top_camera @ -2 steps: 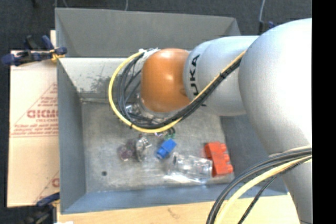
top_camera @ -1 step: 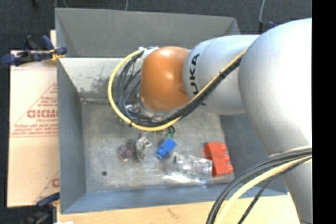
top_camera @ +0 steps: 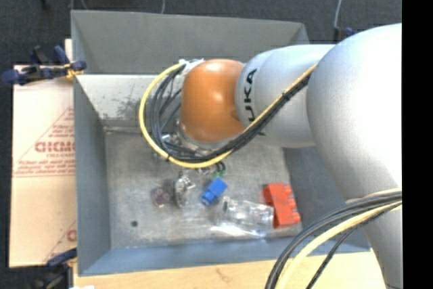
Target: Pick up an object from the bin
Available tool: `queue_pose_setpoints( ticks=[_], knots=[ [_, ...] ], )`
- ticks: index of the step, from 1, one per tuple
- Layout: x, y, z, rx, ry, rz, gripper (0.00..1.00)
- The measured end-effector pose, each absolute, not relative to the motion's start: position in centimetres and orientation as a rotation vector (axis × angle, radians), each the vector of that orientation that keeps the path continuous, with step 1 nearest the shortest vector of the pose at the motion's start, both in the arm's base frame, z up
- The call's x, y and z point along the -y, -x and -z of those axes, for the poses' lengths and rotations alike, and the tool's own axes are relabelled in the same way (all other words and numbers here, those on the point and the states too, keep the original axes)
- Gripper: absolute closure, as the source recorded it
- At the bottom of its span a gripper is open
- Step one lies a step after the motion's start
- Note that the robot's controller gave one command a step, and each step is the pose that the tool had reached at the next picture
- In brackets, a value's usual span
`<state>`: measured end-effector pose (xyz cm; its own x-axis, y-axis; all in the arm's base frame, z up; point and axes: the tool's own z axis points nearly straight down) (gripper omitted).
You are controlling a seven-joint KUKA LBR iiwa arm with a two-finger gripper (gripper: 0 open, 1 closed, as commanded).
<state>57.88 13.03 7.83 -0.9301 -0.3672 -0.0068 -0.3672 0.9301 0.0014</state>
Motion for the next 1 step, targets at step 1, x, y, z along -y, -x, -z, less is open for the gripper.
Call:
queue_pose_setpoints(
  ticks=[1],
  knots=[
    [-13.03, -57.93, -7.94, -3.079, 0.586, -0.004, 1.00]
  ],
)
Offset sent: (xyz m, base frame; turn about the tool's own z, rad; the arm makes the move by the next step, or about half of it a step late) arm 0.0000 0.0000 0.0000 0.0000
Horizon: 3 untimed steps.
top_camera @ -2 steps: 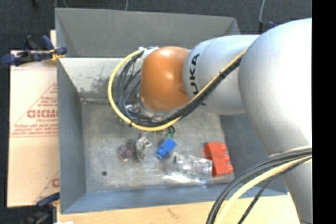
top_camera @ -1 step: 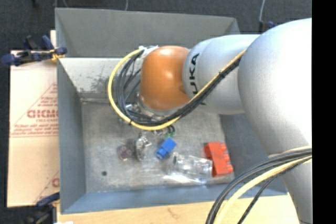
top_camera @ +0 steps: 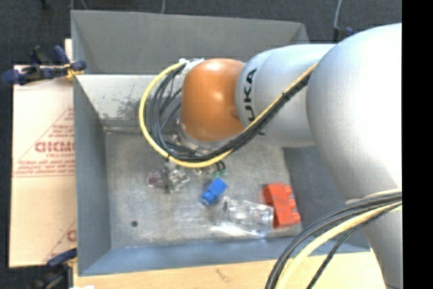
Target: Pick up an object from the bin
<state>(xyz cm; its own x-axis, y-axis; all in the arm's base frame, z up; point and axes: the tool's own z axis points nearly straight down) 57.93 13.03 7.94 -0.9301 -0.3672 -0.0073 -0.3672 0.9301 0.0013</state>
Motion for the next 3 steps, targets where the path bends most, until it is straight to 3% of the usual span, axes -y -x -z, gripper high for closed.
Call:
queue_pose_setpoints(
  ticks=[1, 2, 3],
  knots=[
    [-13.0, -58.1, -8.6, -3.078, 0.577, -0.005, 1.00],
    [-12.9, -58.4, -14.1, -3.080, 0.566, 0.000, 1.00],
    [-12.9, -58.5, -15.2, -3.083, 0.557, -0.001, 1.00]
  ],
)
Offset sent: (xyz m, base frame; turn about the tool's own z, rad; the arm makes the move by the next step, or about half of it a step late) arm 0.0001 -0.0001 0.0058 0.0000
